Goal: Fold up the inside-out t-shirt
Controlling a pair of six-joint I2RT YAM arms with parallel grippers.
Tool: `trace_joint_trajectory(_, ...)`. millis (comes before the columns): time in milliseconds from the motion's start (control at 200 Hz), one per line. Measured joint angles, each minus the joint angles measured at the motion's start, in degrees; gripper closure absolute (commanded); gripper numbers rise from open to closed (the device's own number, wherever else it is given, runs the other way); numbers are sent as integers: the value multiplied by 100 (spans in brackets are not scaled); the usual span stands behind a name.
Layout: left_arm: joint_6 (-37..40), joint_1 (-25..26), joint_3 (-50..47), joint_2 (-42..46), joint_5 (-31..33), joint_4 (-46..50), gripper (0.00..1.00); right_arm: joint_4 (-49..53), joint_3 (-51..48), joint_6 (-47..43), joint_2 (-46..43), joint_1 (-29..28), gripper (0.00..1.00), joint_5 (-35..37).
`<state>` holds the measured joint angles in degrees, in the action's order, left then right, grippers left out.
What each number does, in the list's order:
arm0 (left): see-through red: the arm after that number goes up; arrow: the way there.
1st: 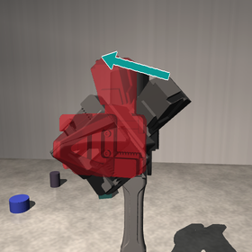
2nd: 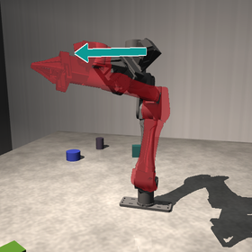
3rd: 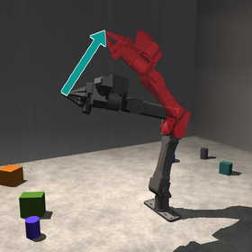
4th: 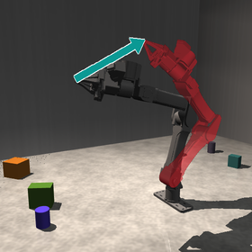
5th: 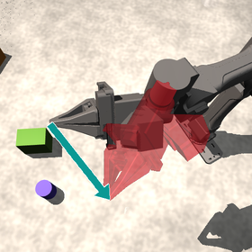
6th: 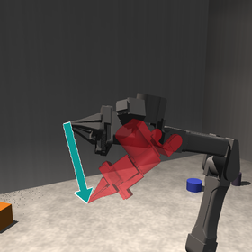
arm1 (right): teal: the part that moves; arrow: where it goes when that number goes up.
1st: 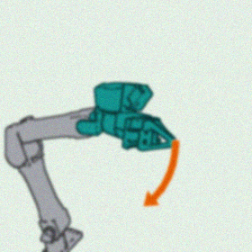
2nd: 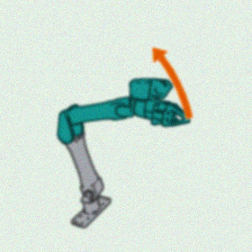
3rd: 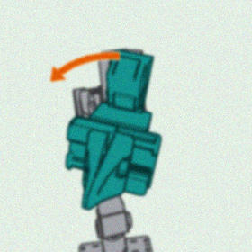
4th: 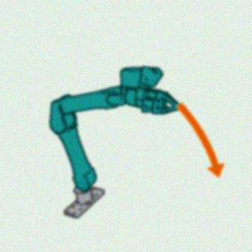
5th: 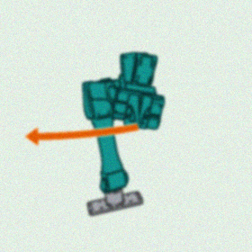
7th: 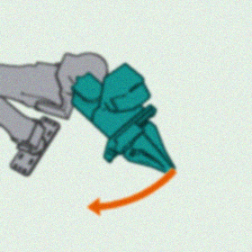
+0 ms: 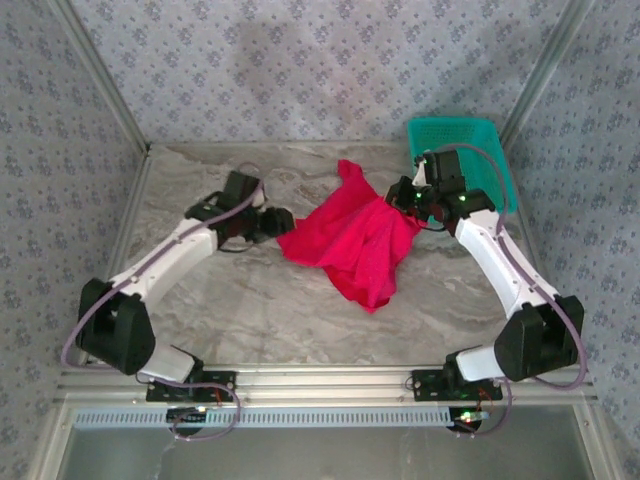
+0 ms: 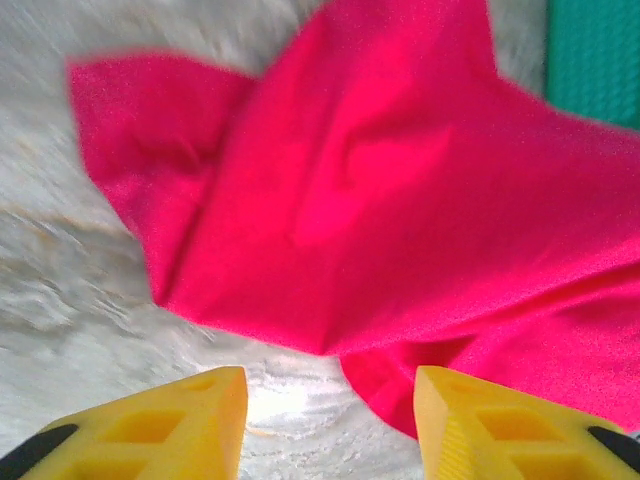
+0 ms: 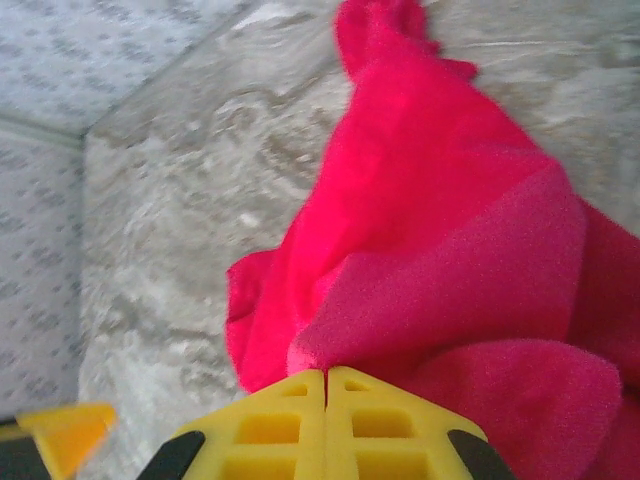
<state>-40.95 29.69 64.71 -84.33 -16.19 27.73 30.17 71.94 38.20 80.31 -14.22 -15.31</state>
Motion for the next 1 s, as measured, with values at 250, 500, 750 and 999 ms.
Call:
trace_joint_trajectory(250,-837,1193,-372,-938,81,-914,46,155,0,240,199,455,100,516)
trace_joint_trajectory(500,-1176,1357,-55,-2055,173,-1209,47,149,0,299,260,605,100,546)
trace_joint_trajectory(750,-1488,1384,605,-2765,262,-1104,89,127,0,341,258,612,100,498)
trace_joint_trajectory(999,-1244,1296,1075,-2833,520,-693,100,140,-2,313,232,673,100,352)
